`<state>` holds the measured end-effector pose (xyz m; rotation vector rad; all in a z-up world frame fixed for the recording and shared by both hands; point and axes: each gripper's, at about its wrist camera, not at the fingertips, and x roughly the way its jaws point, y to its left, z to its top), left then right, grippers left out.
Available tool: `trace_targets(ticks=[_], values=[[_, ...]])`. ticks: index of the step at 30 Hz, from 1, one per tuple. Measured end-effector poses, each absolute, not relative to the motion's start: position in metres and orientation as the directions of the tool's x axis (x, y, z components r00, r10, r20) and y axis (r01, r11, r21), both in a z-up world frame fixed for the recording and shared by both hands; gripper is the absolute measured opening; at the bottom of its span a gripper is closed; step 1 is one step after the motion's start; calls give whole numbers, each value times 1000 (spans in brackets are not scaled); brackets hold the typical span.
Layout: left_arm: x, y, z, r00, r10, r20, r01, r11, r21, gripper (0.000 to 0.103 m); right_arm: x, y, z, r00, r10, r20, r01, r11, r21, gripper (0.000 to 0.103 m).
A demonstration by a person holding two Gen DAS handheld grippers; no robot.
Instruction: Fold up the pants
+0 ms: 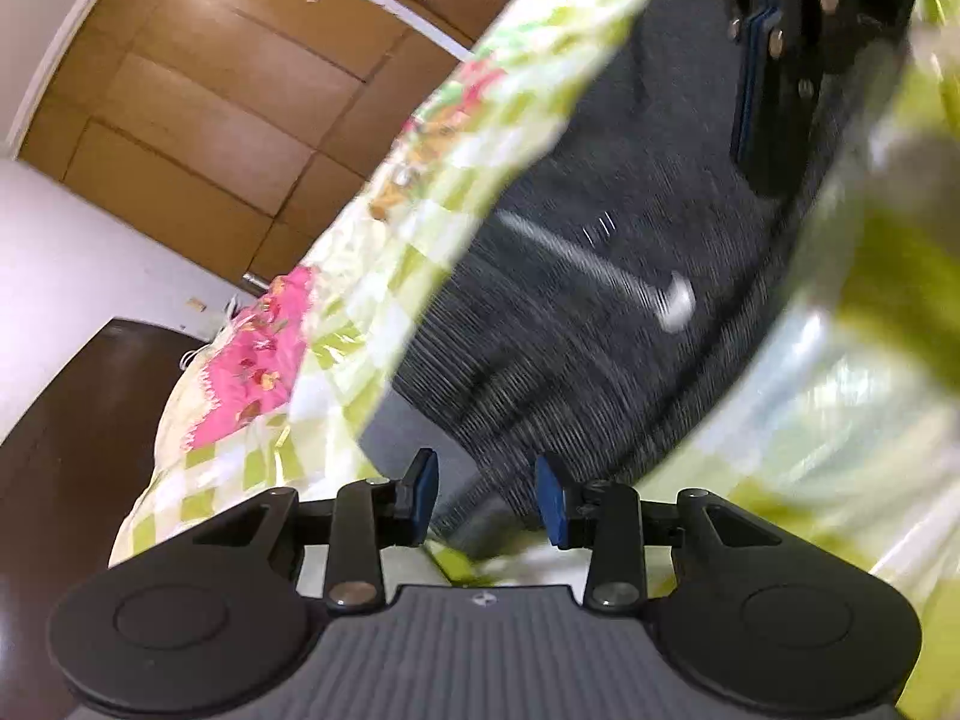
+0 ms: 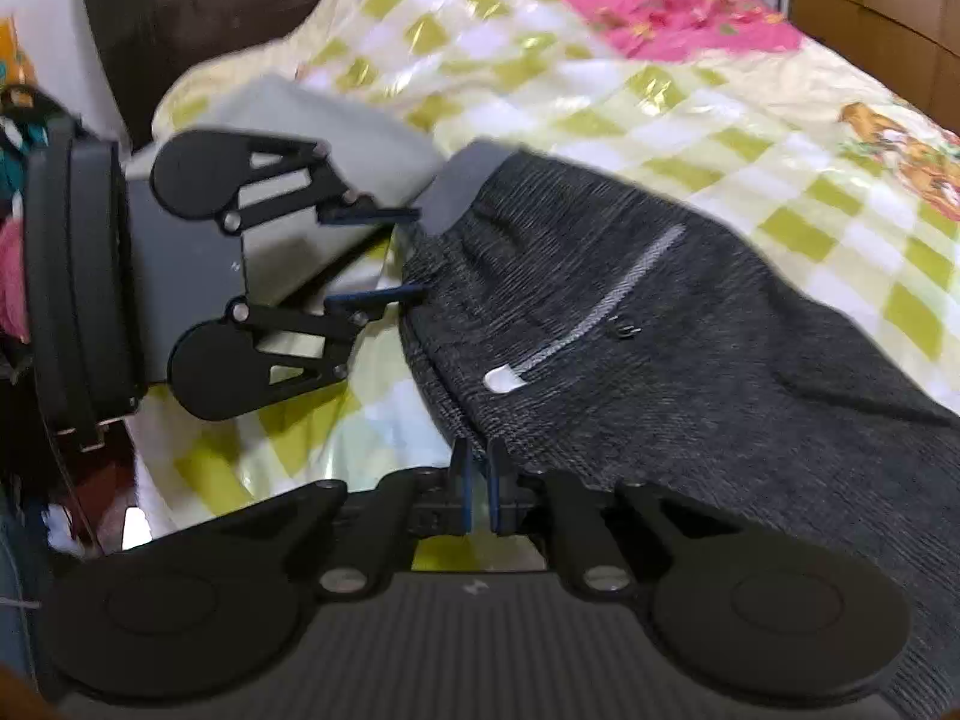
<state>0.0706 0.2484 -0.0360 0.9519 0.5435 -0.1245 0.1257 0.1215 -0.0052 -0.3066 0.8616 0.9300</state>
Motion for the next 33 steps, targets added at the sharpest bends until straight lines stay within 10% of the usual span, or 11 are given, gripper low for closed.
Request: trace_targets(ticks=[14,25,27,29,33], values=[[109,59,2,819,-292,-494,544,671,503,52,178,-144,43,626,196,-755,-308,951,-8,18],[141,-45,-27,744,-347,-571,637,624,452,53,296,-274,8,668,132,-733,106,957,269,35],[143,-50,-28,741,-333,-583,635,629,448,53,312,-278,-2,668,141,-730,136,942,306,32],[148,-53,-30,739,-323,-591,633,634,445,53,319,-283,-9,667,118,-736,177,934,310,4],[144,-57,-19,742,-341,-578,635,635,441,53,301,-299,8,708,166,-686,173,902,396,3]])
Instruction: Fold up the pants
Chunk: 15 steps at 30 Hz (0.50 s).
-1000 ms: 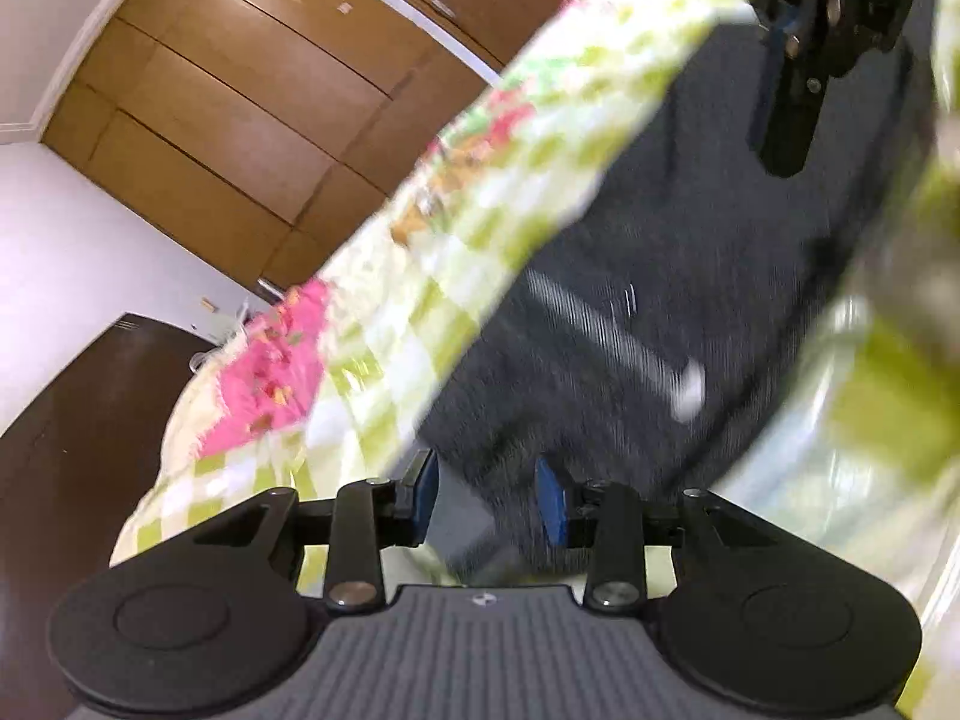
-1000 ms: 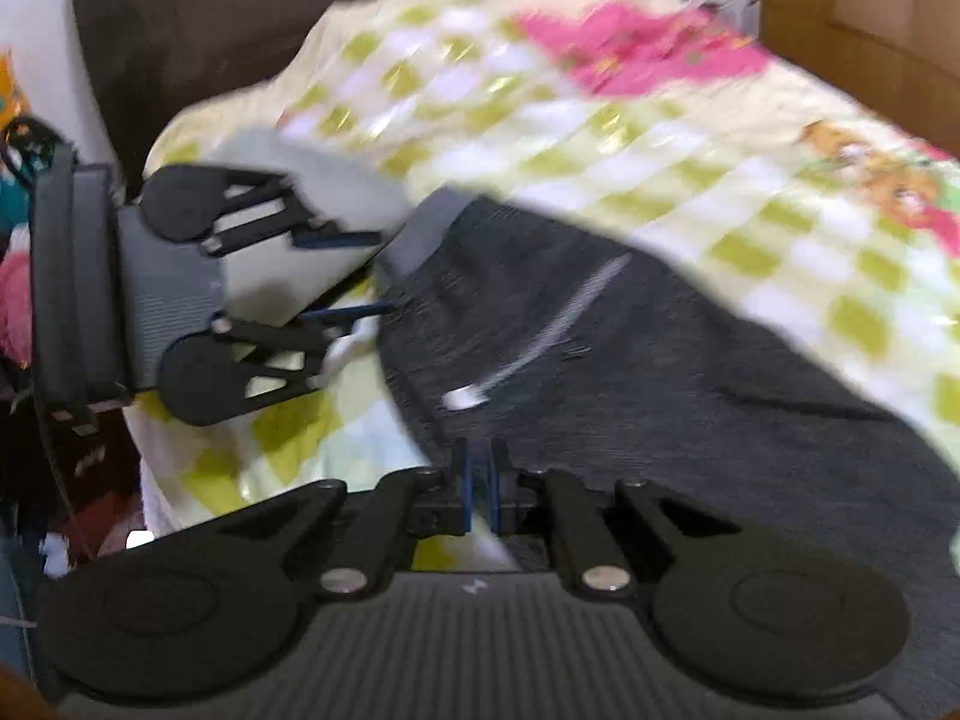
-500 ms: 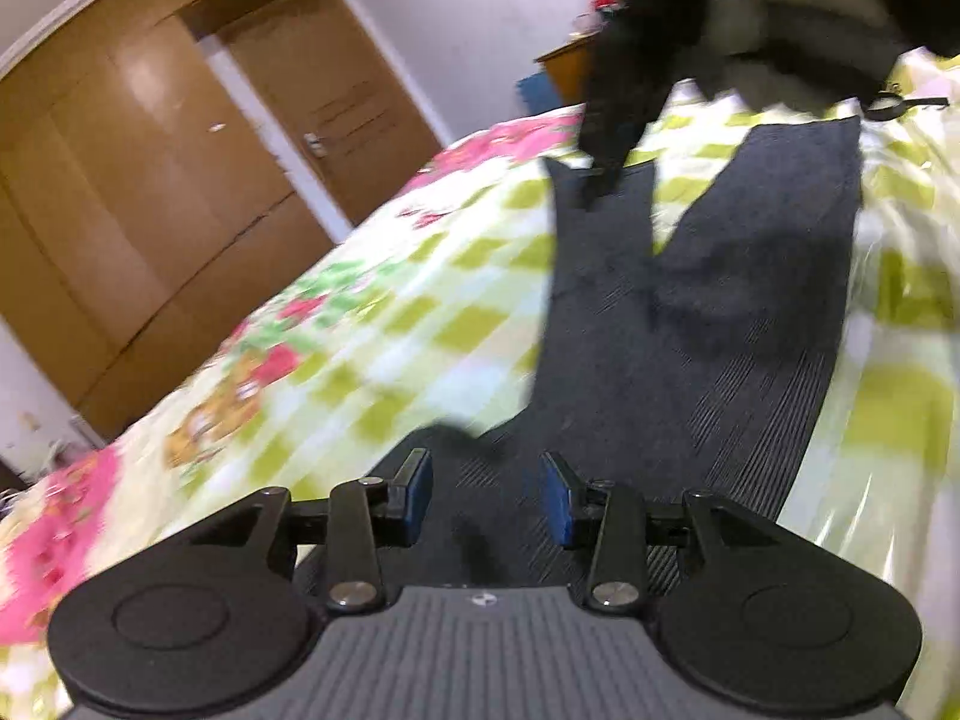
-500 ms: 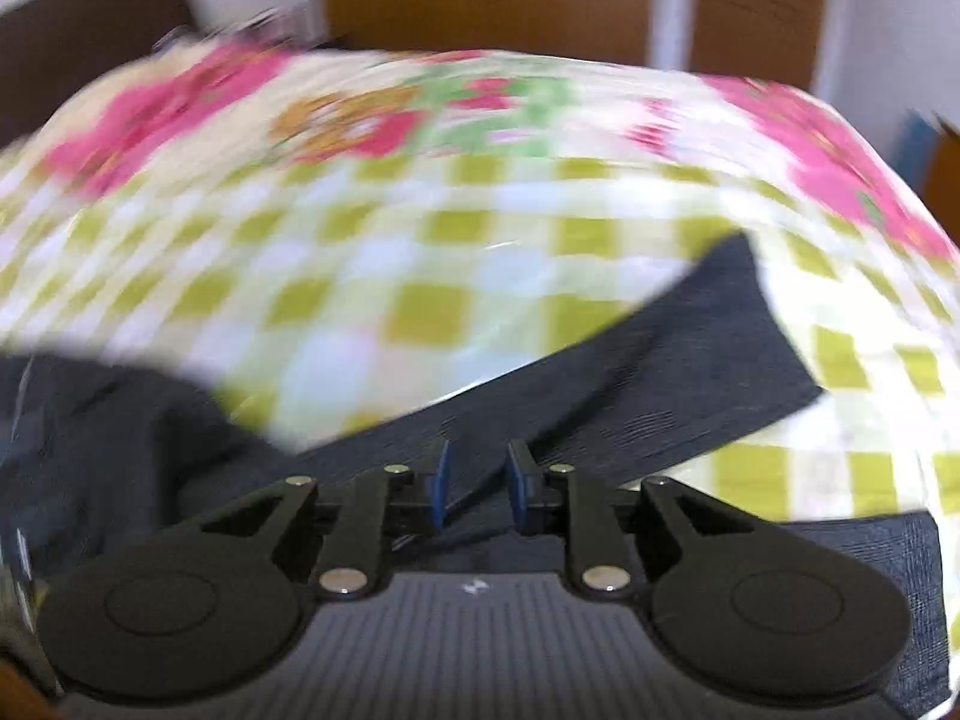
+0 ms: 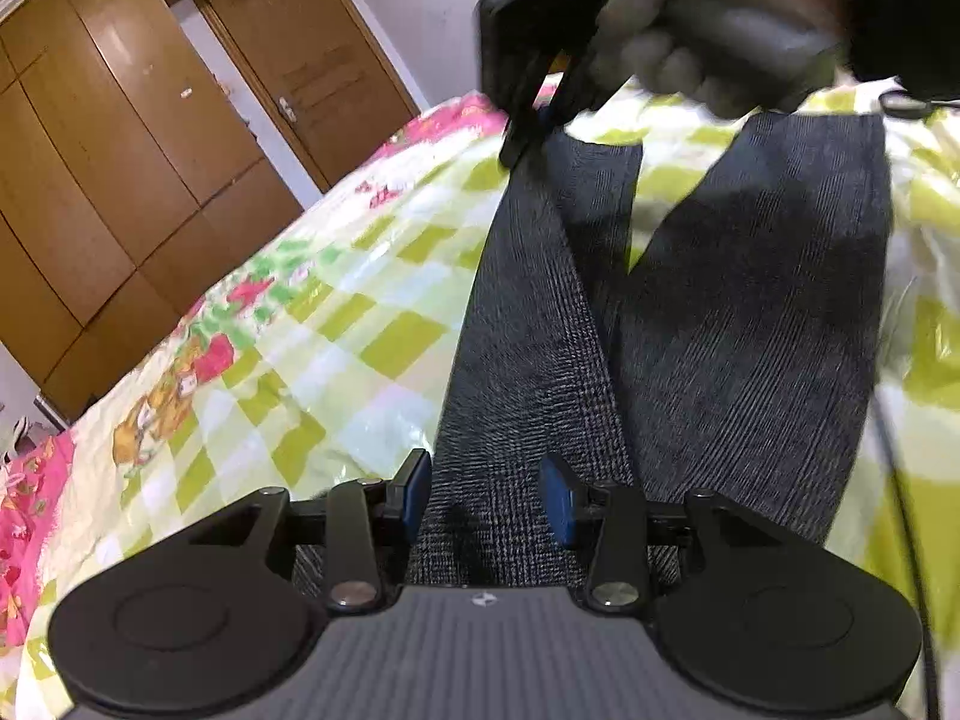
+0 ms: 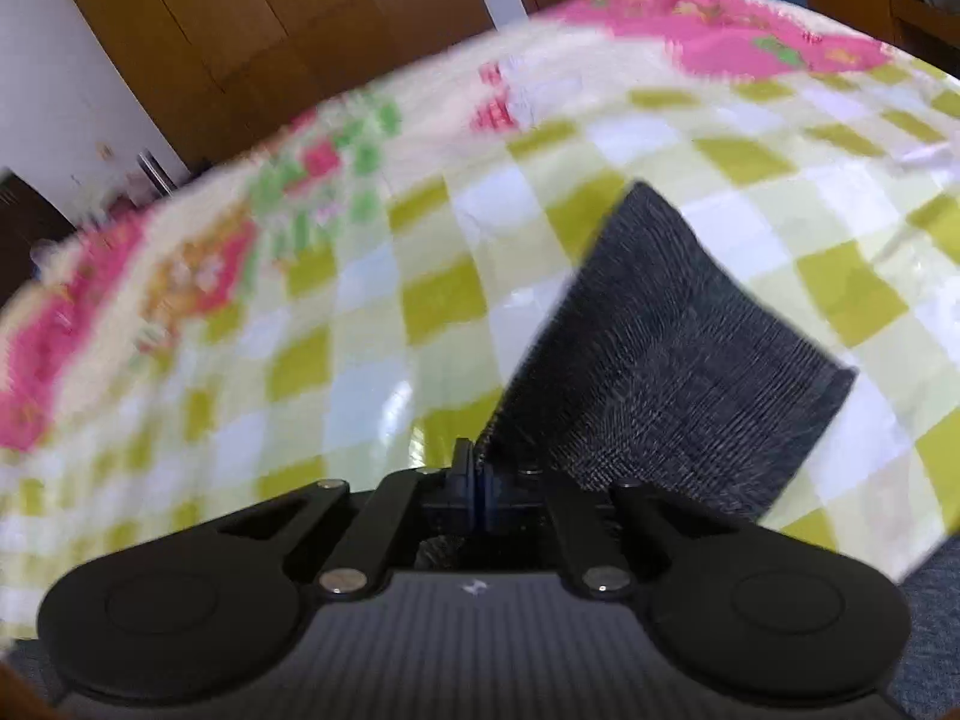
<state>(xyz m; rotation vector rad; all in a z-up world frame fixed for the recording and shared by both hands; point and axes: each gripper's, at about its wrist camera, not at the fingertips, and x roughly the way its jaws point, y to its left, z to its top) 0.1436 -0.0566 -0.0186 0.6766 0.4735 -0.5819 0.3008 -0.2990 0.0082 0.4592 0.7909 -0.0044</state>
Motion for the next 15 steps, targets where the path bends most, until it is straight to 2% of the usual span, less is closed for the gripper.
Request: trace_targets(ticks=[4,7,10,13,15], values=[[122,-60,0,737,-406,-541,655,627,422,53,214,-331,60,804,212,-555,105,868,485,3],[107,-71,-4,701,-437,-563,694,599,399,53,130,-357,77,851,155,-502,120,874,472,3],[97,-90,-31,655,-414,-632,736,540,409,53,87,-376,44,816,98,-570,202,875,439,6],[90,-101,-41,657,-392,-644,737,516,437,52,78,-401,-11,750,111,-652,303,819,488,11],[91,-104,-36,644,-398,-654,744,524,414,53,70,-411,-28,757,115,-643,331,781,529,15]])
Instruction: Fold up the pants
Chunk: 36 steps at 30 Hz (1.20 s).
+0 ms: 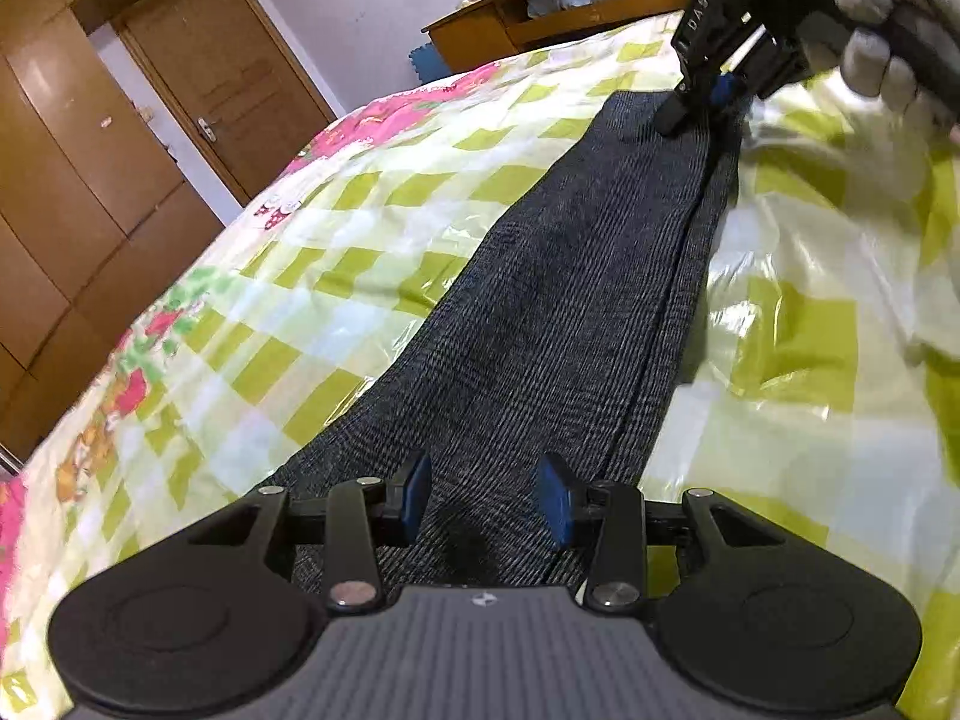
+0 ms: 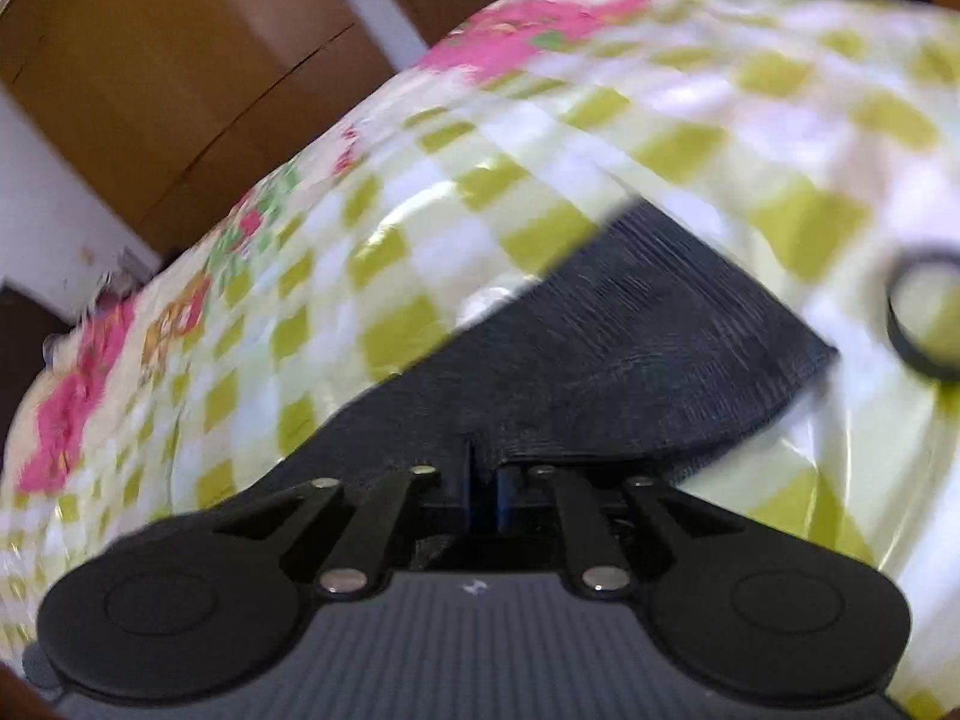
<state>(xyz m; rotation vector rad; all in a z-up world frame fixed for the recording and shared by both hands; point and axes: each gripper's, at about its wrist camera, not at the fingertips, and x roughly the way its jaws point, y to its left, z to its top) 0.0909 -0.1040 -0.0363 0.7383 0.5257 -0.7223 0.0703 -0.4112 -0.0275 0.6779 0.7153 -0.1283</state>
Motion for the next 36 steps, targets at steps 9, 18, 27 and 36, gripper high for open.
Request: trace_targets(ticks=[9,18,27,36], values=[[98,-111,-36,639,-391,-662,747,522,412,53,58,-456,-34,814,57,-578,412,645,644,26],[94,-111,-32,628,-406,-664,759,507,408,53,67,-451,4,863,11,-505,344,720,603,5],[87,-106,-34,621,-403,-673,765,498,408,53,56,-471,-39,778,5,-628,465,669,581,11],[86,-92,-35,573,-407,-711,778,541,318,48,49,-458,-24,692,-138,-709,518,779,354,10]])
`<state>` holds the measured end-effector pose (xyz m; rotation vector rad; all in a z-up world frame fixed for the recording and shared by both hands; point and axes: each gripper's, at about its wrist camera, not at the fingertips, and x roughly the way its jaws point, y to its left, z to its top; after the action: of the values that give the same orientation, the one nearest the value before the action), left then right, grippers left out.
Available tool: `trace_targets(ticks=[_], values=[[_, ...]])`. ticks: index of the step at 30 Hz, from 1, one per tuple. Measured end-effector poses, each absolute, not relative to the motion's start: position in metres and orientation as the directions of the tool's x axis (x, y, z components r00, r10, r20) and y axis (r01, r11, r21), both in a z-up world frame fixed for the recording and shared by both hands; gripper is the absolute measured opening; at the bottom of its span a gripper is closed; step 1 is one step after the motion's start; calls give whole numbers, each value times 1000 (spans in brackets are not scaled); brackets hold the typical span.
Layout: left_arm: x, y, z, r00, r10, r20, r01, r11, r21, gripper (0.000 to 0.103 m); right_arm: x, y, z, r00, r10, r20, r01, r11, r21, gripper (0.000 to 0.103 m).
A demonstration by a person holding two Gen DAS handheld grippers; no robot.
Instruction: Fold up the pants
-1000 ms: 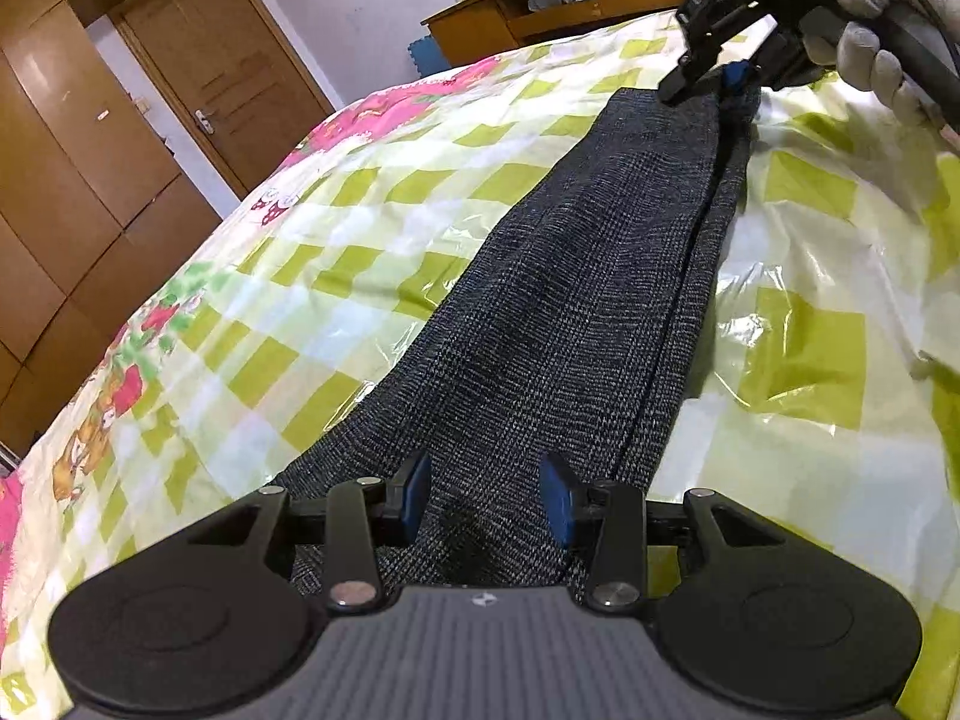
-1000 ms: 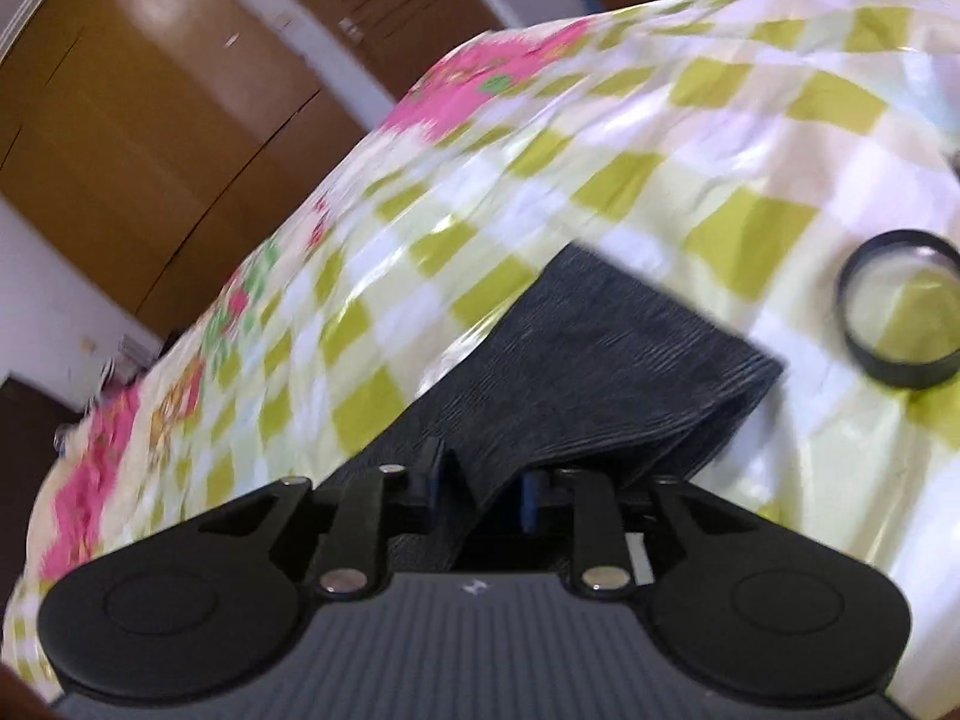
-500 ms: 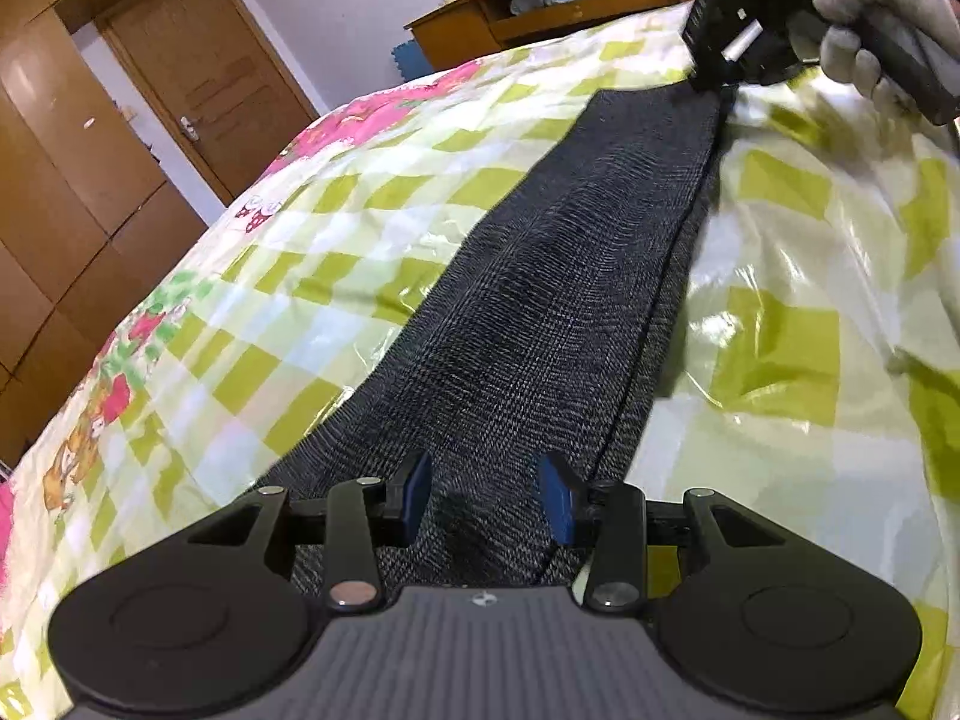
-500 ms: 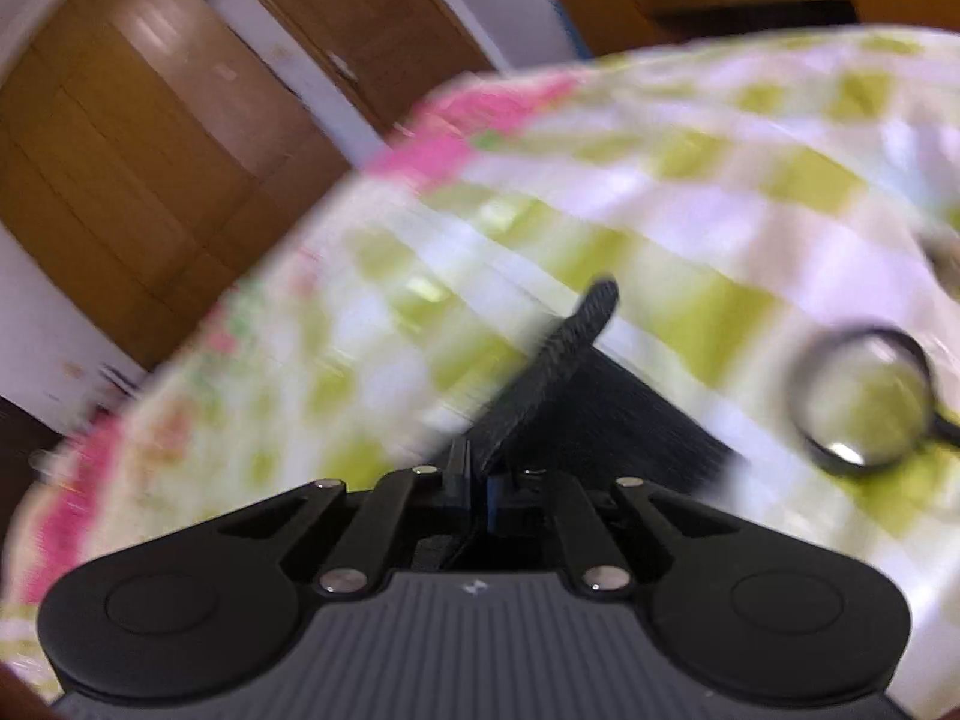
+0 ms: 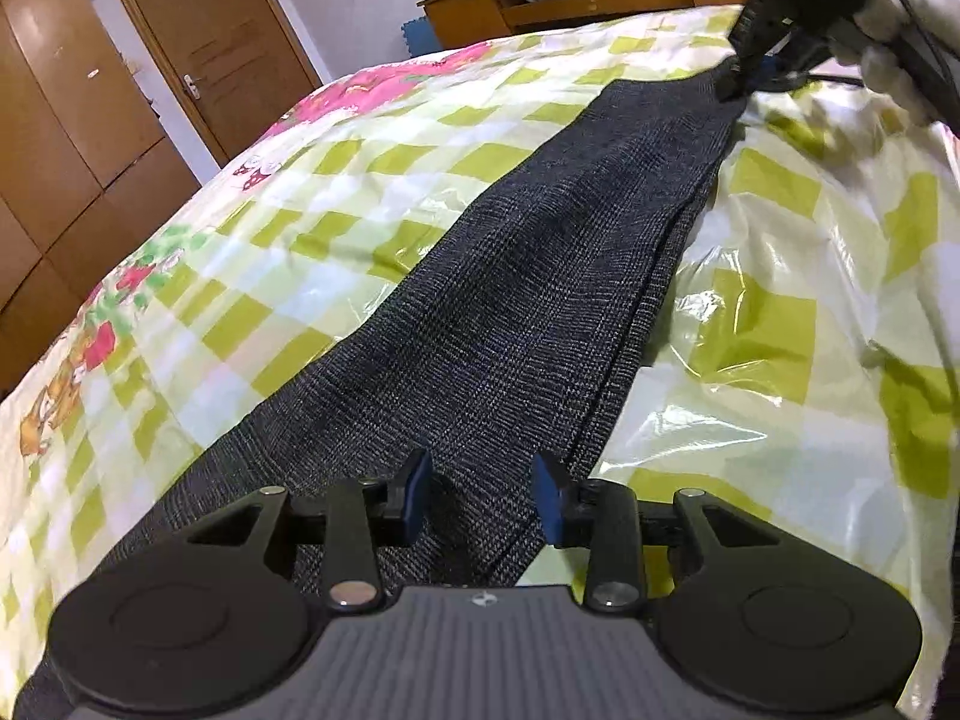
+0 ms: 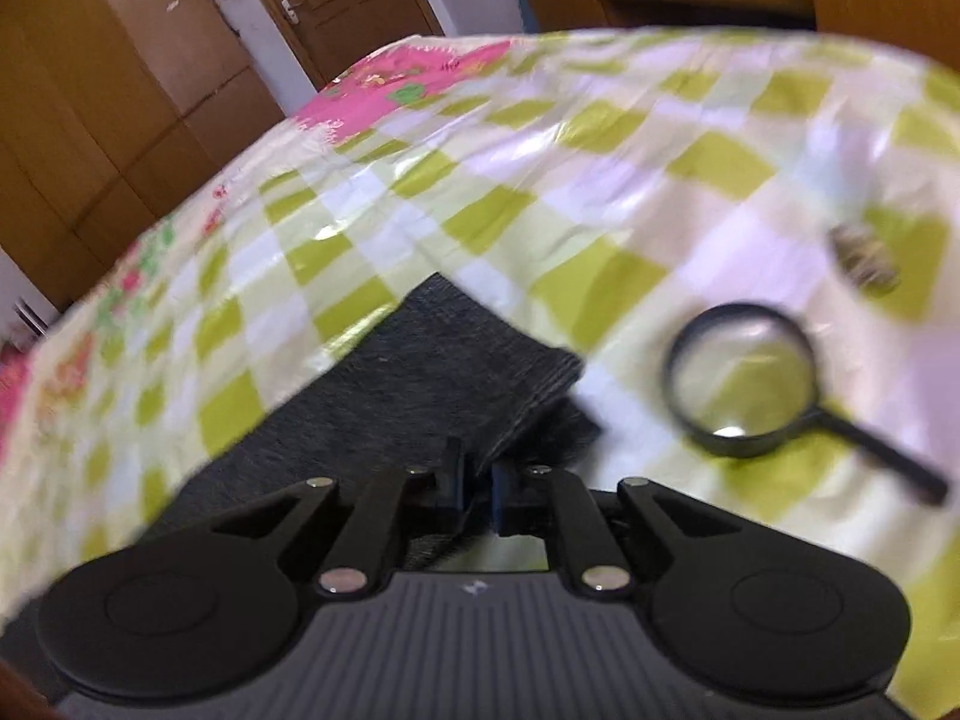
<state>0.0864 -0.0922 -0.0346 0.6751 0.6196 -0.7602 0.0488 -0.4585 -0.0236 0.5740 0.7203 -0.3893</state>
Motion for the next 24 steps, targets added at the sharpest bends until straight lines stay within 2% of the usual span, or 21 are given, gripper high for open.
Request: trace_targets(ticks=[1,3,5,7,9,11,15,20,24], values=[[86,-89,-32,563,-417,-713,784,541,303,48,45,-454,-21,678,-161,-717,523,791,317,14],[83,-81,-26,568,-422,-706,781,546,303,48,35,-442,-10,658,-239,-715,527,824,210,14],[82,-72,-21,583,-419,-696,771,554,313,48,25,-421,3,656,-340,-674,502,863,53,15],[85,-60,-15,595,-418,-687,758,575,307,49,16,-400,15,680,-368,-635,450,892,-35,17],[91,-53,-14,620,-397,-677,735,594,326,50,16,-372,24,737,-282,-615,326,944,-42,17],[99,-45,-15,637,-370,-676,712,619,331,50,25,-345,26,769,-133,-625,174,985,4,17],[114,-31,-24,603,-337,-723,712,637,297,50,68,-277,6,719,158,-677,-116,987,107,14],[119,-11,-29,477,-347,-807,765,616,187,49,110,-224,-32,558,306,-771,-247,949,198,16],[112,-1,-26,443,-343,-828,784,597,172,49,97,-214,-37,497,330,-803,-304,932,196,17]])
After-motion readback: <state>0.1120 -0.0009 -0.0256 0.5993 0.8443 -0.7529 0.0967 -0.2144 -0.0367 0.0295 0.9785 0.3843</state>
